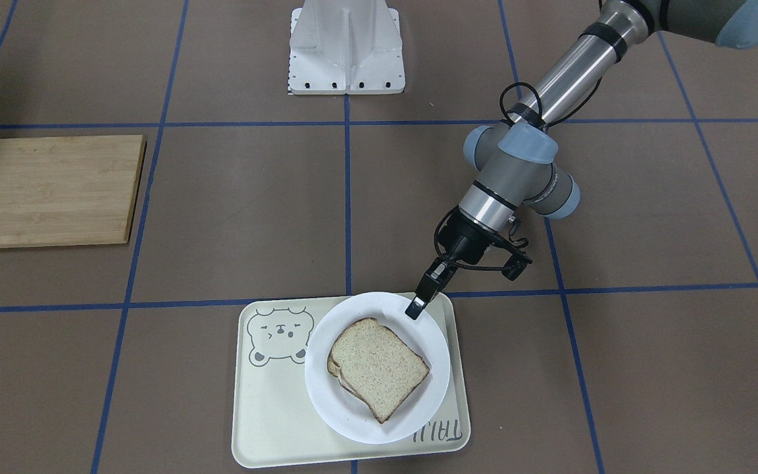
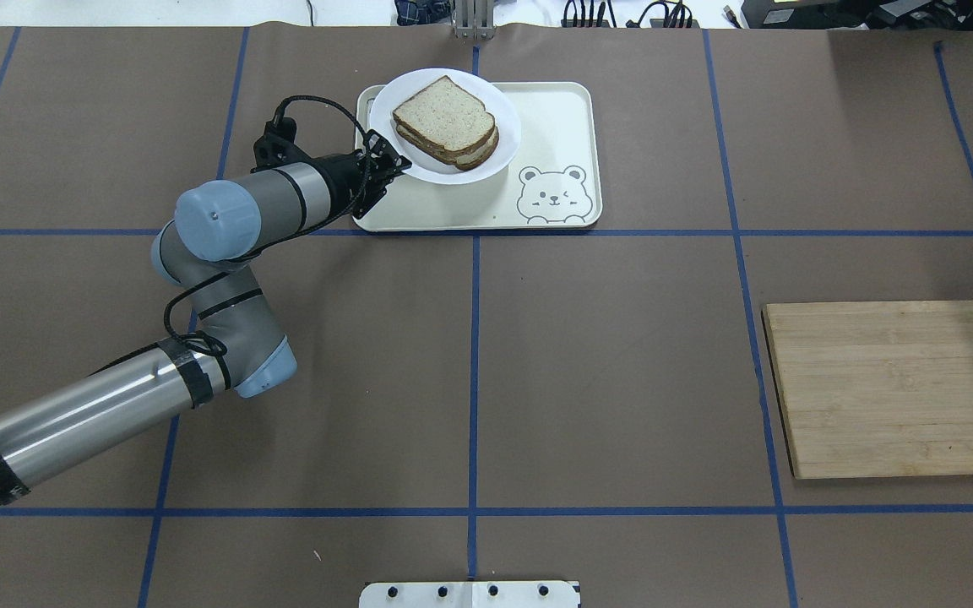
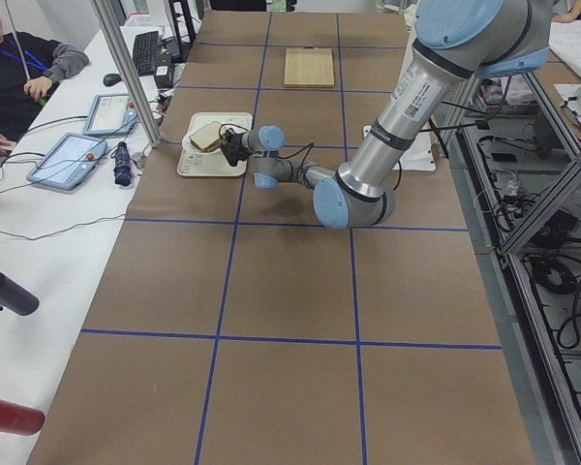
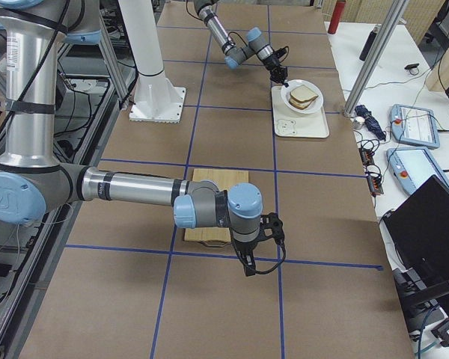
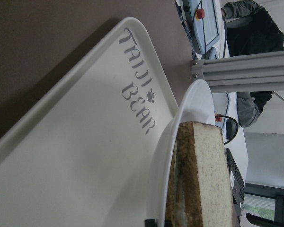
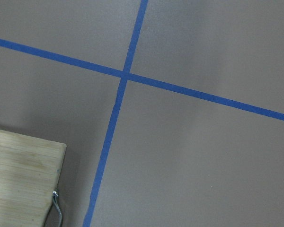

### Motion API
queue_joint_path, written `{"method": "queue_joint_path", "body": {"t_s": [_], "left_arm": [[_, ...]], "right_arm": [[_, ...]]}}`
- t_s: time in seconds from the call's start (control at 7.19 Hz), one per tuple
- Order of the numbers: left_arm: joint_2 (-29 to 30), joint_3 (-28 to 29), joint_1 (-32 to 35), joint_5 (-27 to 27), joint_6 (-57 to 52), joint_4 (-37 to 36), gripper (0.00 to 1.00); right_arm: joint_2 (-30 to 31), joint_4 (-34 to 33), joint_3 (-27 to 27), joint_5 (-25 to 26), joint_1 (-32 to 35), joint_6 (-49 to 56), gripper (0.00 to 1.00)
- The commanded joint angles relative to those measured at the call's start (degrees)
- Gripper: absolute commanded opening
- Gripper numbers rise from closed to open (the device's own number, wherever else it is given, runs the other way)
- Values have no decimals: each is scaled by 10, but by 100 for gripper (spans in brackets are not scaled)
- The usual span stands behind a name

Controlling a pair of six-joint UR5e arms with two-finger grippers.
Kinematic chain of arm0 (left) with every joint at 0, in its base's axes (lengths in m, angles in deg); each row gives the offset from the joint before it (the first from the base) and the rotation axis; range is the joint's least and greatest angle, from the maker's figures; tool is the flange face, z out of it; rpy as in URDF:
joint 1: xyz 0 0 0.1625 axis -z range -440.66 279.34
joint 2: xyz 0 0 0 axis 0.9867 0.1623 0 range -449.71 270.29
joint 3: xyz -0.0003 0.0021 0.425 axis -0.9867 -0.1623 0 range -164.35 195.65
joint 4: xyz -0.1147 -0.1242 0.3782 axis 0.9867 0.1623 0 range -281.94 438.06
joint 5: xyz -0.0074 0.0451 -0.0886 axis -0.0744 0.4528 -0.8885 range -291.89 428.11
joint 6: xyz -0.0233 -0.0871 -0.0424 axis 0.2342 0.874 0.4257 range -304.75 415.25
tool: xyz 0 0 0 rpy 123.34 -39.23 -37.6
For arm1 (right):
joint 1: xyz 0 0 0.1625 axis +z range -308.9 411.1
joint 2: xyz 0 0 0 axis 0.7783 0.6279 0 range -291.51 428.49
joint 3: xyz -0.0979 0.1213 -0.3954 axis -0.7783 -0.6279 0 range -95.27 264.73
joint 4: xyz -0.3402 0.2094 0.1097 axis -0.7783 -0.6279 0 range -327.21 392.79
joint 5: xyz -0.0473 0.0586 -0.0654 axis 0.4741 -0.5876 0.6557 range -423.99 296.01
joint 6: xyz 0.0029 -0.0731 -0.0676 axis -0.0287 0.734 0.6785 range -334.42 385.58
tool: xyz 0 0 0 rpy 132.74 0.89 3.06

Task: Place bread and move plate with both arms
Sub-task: 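Slide the plate with the left gripper onto the TAIJI BEAR tray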

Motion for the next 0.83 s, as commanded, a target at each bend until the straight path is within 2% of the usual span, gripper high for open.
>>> {"method": "queue_joint_path", "body": {"t_s": [0.0,0.14,0.28,0.42,0.56,0.7], "left_arm": [[29,32,-2,1,-2,-3,0],[33,30,-5,1,-3,-6,0],[38,25,-11,1,-34,-23,28],[35,18,-20,1,-85,-23,78],[33,2,-21,0,-105,-23,99],[23,-37,-14,-18,-125,-25,99]], "right_arm": [[-6,-1,-3,0,-1,0,100],[-7,-2,-4,0,-2,0,100],[-7,-2,-6,0,-2,0,100],[-8,-2,-7,0,-3,0,100],[-15,-3,-11,0,-3,-1,100],[-18,-3,-15,-1,-3,-1,100]]}}
